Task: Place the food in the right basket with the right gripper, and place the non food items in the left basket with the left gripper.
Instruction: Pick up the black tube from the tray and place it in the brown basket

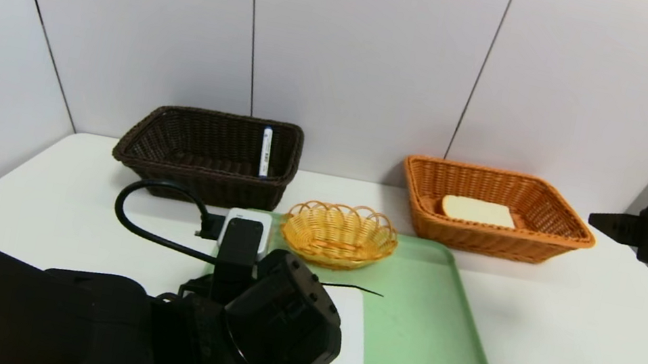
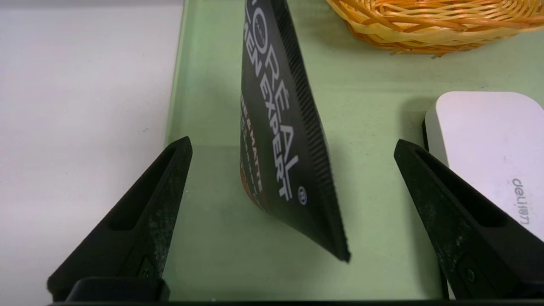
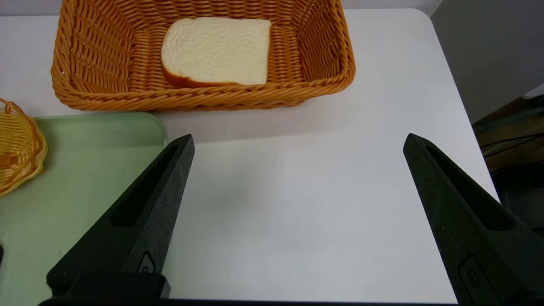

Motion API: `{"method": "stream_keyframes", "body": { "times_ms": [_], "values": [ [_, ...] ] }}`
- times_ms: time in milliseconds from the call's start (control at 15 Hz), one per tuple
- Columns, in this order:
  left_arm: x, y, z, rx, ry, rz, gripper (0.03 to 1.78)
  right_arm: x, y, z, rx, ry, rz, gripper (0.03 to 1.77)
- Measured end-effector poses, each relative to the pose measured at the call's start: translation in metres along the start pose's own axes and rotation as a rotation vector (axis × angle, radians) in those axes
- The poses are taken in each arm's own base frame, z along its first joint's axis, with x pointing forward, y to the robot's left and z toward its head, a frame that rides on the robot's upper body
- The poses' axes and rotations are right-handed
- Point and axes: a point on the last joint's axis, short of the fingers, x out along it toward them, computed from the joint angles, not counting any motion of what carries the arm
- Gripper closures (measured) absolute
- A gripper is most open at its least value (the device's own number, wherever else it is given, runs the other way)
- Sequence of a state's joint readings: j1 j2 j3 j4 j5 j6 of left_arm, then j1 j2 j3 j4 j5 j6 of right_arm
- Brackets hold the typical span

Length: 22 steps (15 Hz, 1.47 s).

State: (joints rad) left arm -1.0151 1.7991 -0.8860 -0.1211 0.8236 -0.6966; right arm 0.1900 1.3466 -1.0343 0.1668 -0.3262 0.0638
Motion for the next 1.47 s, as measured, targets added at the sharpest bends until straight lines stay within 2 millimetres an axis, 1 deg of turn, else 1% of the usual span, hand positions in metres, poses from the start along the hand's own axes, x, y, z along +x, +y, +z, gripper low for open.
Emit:
{"method": "stream_keyframes", "body": {
  "times_ms": [467, 733, 1400, 1467],
  "values": [
    [0.006, -0.002, -0.003, 0.009, 0.006, 0.01, 0.12, 0.0, 0.002, -0.003, -0.008, 0.008, 0.009, 0.1],
    [0.012, -0.003, 0.0, 0.0, -0.007, 0.011, 0.12, 0.0, 0.002, -0.004, -0.009, 0.01, 0.01, 0.1],
    [0.018, -0.005, 0.0, 0.006, -0.008, 0.019, 0.12, -0.002, 0.003, -0.007, -0.014, 0.015, 0.016, 0.1],
    [0.018, -0.005, 0.0, 0.009, -0.008, 0.02, 0.29, -0.002, 0.003, -0.007, -0.014, 0.015, 0.016, 0.1]
  ]
}}
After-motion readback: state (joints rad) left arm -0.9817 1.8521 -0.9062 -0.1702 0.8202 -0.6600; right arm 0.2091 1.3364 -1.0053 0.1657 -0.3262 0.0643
